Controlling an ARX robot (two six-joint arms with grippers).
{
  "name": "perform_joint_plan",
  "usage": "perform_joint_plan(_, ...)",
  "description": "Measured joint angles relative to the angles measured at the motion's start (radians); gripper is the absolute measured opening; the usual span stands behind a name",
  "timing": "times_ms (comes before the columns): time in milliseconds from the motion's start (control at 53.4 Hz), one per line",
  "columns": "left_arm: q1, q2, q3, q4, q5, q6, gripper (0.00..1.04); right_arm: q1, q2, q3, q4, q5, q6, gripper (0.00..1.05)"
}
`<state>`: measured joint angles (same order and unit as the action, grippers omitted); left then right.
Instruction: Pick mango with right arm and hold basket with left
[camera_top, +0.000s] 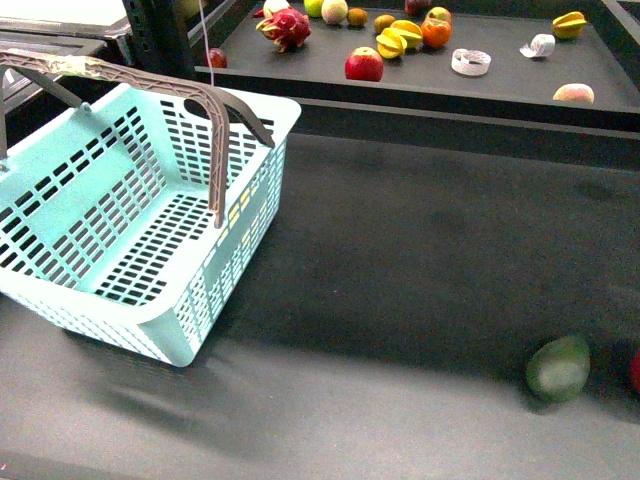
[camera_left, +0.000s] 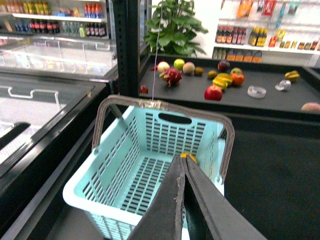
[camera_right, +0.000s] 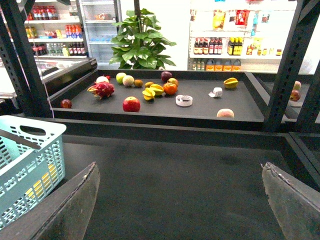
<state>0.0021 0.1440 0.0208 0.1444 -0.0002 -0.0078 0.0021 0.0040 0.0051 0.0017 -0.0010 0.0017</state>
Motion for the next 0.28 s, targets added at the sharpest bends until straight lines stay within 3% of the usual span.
perform_joint_plan(75,0.0,-0.113,0.0,-0.133,0.0,0.0,0.04,0.0,0.0,0.0,0.0,0.0,0.0,0.97)
perform_joint_plan(281,0.0,-0.139,0.0,-0.142,0.0,0.0,0.04,0.0,0.0,0.0,0.0,0.0,0.0,0.97)
